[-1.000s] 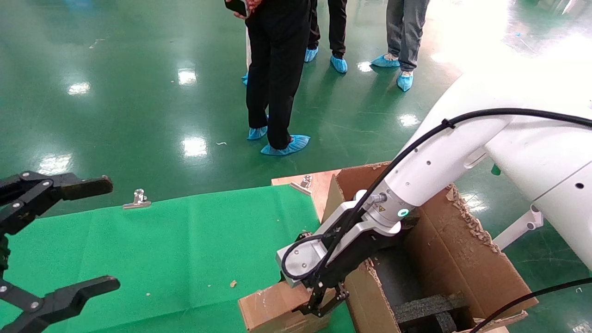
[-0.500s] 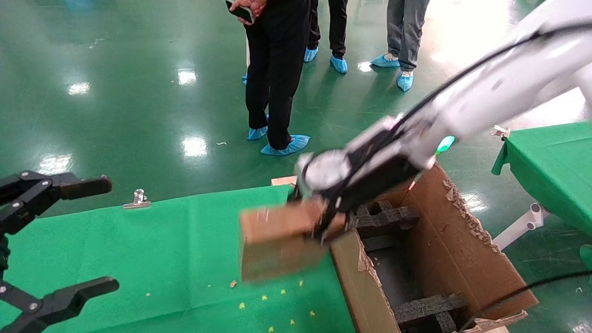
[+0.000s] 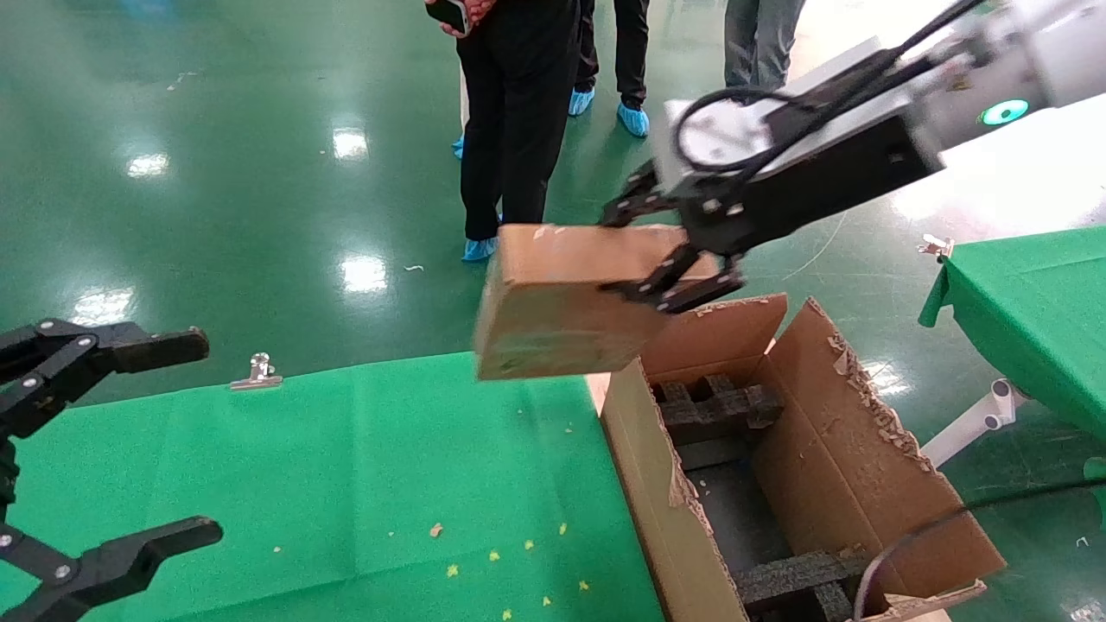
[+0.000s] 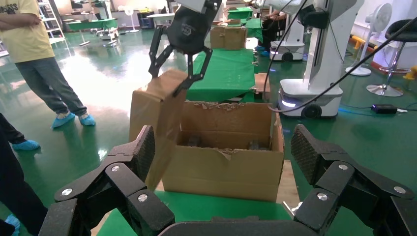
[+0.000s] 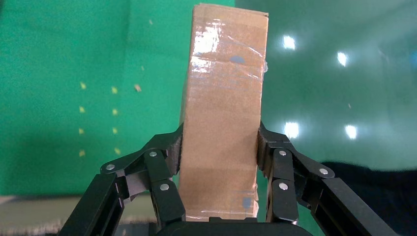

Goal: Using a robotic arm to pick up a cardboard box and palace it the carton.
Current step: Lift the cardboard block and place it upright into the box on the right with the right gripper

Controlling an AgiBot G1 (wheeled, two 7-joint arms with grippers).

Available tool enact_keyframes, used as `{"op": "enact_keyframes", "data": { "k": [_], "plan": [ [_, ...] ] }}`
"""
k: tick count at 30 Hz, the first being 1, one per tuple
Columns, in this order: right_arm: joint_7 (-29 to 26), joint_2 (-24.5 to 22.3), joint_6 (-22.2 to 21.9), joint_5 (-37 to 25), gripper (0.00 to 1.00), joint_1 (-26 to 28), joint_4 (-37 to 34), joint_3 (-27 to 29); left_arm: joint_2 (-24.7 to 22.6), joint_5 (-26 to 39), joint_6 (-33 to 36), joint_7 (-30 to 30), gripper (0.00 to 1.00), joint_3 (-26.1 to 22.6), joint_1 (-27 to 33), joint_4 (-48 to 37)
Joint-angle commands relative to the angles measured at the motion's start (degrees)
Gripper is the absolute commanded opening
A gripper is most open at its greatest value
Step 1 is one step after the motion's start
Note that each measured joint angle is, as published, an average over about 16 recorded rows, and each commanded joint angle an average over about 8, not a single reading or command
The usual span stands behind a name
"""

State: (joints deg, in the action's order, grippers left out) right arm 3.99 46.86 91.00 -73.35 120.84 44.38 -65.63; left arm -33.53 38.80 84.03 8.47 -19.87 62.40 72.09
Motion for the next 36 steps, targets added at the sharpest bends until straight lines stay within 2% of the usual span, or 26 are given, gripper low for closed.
{"op": "enact_keyframes", "data": {
  "k": [1, 12, 19, 25, 36],
  "plan": [
    [0.67, -0.6, 0.04, 0.77, 0.0, 1.67, -1.01, -0.91, 0.0, 0.0, 0.0, 0.0, 1.0, 0.0, 0.0, 0.0],
    [3.13, -9.65, 0.37, -2.6, 0.0, 11.59, -5.16, -10.65, 0.0, -0.01, 0.0, 0.0, 1.0, -0.01, 0.0, 0.0],
    [2.54, -13.75, 0.33, -3.33, 0.0, 14.99, -6.63, -18.17, 0.0, -0.01, 0.0, -0.01, 1.0, -0.01, 0.0, 0.0],
    [-0.72, -15.94, -0.99, -0.96, 0.0, 13.31, -11.0, -22.16, 0.01, -0.01, -0.01, -0.01, 1.0, -0.02, 0.0, 0.0],
    [-13.61, -19.38, -6.24, 3.98, 0.0, 5.58, -20.71, -22.61, 0.01, -0.02, -0.01, -0.01, 1.0, -0.02, 0.01, 0.0]
  ]
}}
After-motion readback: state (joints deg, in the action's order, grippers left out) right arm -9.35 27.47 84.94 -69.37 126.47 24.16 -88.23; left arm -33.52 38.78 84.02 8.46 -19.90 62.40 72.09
